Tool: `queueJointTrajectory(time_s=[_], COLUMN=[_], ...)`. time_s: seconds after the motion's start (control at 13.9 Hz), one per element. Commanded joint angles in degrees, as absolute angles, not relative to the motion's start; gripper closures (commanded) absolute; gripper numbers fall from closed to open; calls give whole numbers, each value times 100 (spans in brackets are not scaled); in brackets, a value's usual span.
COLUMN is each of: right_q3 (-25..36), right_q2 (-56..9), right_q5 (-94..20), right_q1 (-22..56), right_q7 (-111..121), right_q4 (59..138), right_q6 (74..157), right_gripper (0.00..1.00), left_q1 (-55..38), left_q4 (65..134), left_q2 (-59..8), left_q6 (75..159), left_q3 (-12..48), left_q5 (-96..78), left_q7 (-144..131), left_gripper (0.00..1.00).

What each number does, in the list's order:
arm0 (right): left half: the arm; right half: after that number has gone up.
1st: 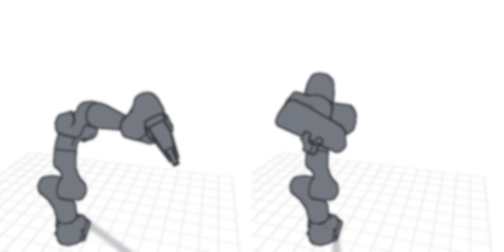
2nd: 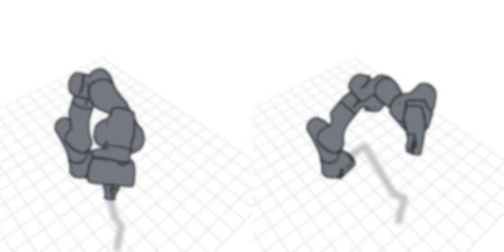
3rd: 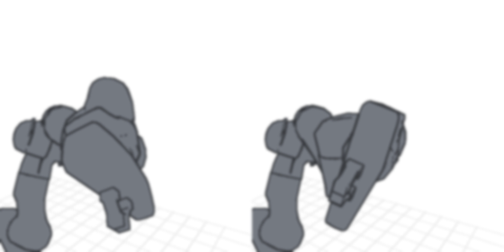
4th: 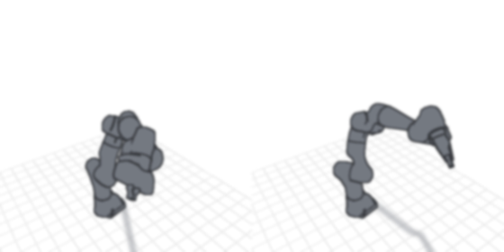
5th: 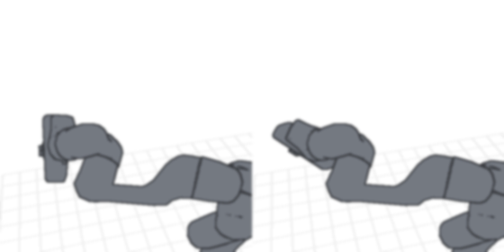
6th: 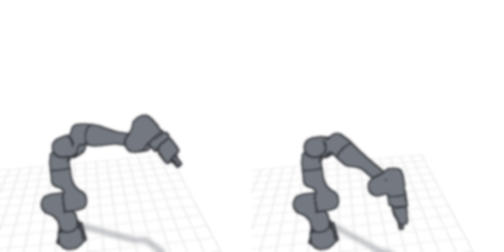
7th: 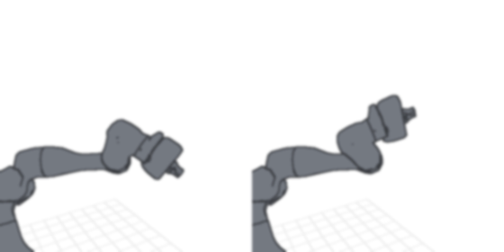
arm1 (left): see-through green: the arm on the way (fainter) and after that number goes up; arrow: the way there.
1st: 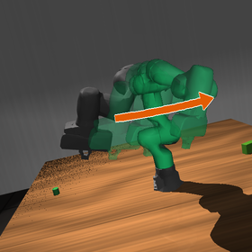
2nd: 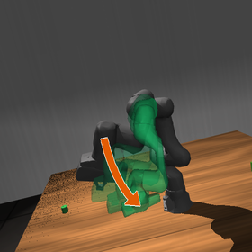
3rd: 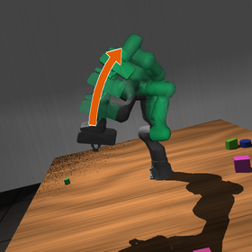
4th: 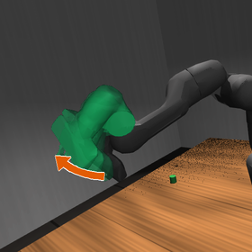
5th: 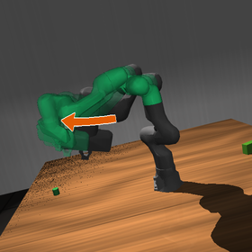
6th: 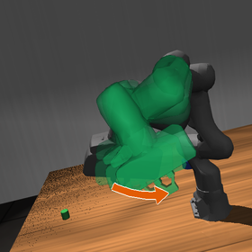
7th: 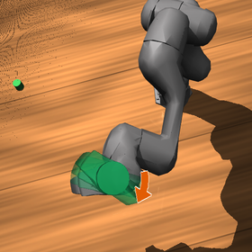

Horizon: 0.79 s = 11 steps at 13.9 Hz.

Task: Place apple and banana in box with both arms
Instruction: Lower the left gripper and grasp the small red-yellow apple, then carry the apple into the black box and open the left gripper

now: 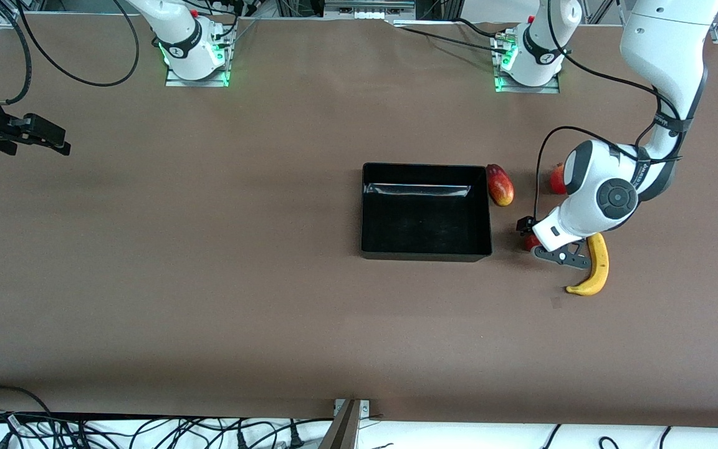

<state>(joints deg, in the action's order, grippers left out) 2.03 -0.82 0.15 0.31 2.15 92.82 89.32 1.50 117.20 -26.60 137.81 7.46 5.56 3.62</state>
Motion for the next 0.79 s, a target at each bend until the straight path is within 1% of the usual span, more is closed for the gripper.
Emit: queueJointTrajectory(time_s=[0.0,0.07,0.14,0.22,0.29,0.36,0.5,0.72], right_q3=[132,132,141,132,141,141,141,149], right_q2=[-53,-53,-53,-53,-53,-53,-53,-53], right_q5=[-88,-88,-88,-88,-88,-88,-88,-88], right_q1=[-53,-53,-53,-53,-53,-53,-53,-53], right_q7=[158,158,158,158,158,158,158,158], right_q4=[9246,9246,9246,9246,9246,9246,9246,9246], right_q6=[8851,8851,8851,8851,8851,8851,8851,8851], right_gripper=[0,0,0,0,0,0,0,0], left_q1=[158,158,158,158,158,158,158,123], left_q4=[11804,11804,11795,11786,11777,11760,11742,11716], left_q2=[-2742,-2751,-2742,-2725,-2699,-2655,-2471,-1866], left_q6=[13992,13992,13992,13966,13948,13940,13922,13607], left_q3=[721,712,712,712,712,712,712,834], left_q5=[606,606,606,606,615,615,615,519], left_q7=[475,466,466,466,466,466,448,369], left_gripper=[0,0,27,67,97,100,100,100])
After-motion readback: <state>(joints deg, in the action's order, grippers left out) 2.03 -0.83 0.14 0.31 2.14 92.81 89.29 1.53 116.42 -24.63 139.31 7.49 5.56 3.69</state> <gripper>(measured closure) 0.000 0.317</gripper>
